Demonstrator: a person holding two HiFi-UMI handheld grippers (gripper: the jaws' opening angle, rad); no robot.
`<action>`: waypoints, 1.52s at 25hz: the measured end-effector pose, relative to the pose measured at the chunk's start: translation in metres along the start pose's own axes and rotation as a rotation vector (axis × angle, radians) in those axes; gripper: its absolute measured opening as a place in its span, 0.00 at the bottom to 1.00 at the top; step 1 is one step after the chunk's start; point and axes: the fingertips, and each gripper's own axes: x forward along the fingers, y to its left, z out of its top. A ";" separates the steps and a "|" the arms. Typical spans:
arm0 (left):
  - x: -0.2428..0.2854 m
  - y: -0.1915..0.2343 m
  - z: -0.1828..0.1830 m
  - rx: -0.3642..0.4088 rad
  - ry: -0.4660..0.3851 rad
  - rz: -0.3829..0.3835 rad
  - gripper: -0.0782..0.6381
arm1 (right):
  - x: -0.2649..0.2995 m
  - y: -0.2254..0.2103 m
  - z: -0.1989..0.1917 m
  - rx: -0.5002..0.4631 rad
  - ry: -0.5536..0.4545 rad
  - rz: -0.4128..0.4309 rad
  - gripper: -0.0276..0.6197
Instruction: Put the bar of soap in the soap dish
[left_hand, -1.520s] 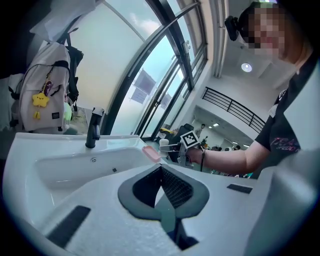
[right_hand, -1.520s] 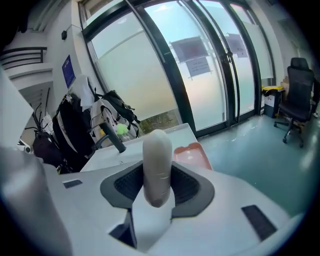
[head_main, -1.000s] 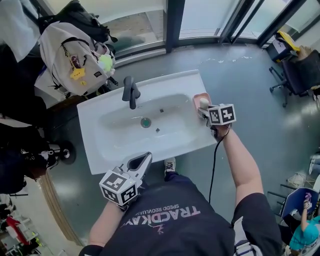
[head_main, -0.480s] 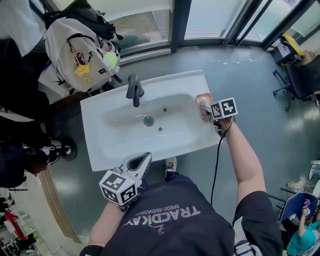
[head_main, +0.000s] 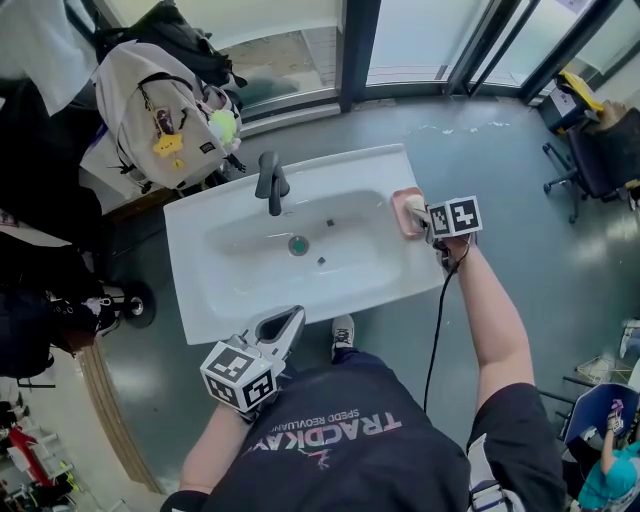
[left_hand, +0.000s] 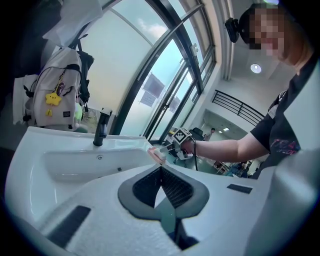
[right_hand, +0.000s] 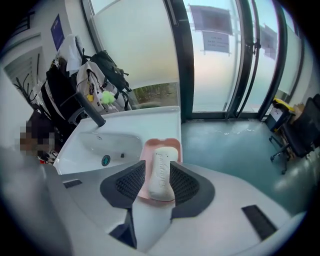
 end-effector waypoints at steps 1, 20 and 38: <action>0.000 0.000 0.001 0.001 -0.002 -0.003 0.12 | -0.004 0.000 0.002 0.006 -0.020 -0.007 0.28; -0.004 -0.012 0.022 0.077 0.022 -0.190 0.12 | -0.099 0.082 0.007 0.052 -0.370 -0.023 0.06; -0.036 -0.012 0.013 0.160 0.109 -0.392 0.12 | -0.175 0.261 -0.025 0.159 -0.630 0.130 0.06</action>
